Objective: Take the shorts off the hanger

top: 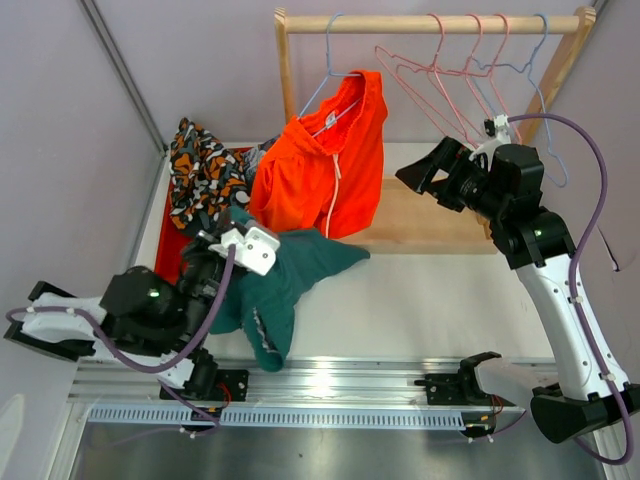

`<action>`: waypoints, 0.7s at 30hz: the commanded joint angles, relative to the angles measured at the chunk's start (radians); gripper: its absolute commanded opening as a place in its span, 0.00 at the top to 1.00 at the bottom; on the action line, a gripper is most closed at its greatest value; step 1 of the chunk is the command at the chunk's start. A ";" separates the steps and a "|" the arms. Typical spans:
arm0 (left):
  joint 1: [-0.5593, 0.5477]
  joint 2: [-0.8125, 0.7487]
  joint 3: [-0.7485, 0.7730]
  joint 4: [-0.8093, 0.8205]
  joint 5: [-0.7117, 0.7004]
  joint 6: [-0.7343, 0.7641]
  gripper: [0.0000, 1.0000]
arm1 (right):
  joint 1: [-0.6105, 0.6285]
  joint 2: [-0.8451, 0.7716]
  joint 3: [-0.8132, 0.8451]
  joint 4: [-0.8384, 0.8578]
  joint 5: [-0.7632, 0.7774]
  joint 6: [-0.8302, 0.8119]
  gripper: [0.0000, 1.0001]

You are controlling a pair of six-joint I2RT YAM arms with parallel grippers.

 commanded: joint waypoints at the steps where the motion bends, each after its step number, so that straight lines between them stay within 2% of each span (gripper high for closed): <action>1: 0.059 0.096 0.271 -0.955 0.279 -0.724 1.00 | 0.004 -0.017 0.023 0.008 -0.034 -0.022 0.01; 2: 0.178 0.136 0.299 -1.008 0.442 -0.742 1.00 | 0.004 -0.013 0.030 0.002 -0.043 -0.027 0.01; 4: 0.252 0.201 0.247 -0.976 0.423 -0.722 1.00 | 0.004 -0.010 0.037 -0.016 -0.042 -0.036 0.01; 5: 0.359 0.205 0.211 -0.955 0.445 -0.719 1.00 | 0.003 -0.013 0.035 -0.018 -0.039 -0.037 0.01; 7: 0.470 0.167 0.189 -0.862 0.530 -0.715 1.00 | 0.001 -0.017 0.029 -0.024 -0.039 -0.042 0.01; 8: 0.569 0.147 0.199 -0.853 0.553 -0.730 1.00 | -0.001 -0.022 0.029 -0.029 -0.037 -0.048 0.01; 10: 0.671 0.091 0.267 -0.856 0.602 -0.791 1.00 | -0.004 -0.026 0.029 -0.045 -0.036 -0.057 0.01; 11: 0.761 0.072 0.279 -0.850 0.619 -0.796 1.00 | -0.010 -0.026 0.029 -0.052 -0.036 -0.065 0.00; 13: 0.856 0.040 0.304 -0.836 0.552 -0.775 1.00 | -0.013 -0.027 0.026 -0.055 -0.043 -0.067 0.01; 14: 0.930 0.025 0.298 -0.762 0.520 -0.741 1.00 | -0.014 -0.026 0.024 -0.053 -0.048 -0.067 0.01; 16: 0.985 0.006 0.307 -0.691 0.446 -0.692 1.00 | -0.016 -0.031 0.004 -0.038 -0.059 -0.061 0.01; 21: 1.120 0.124 0.478 -0.717 0.444 -0.718 1.00 | -0.014 -0.027 -0.025 -0.001 -0.079 -0.039 0.01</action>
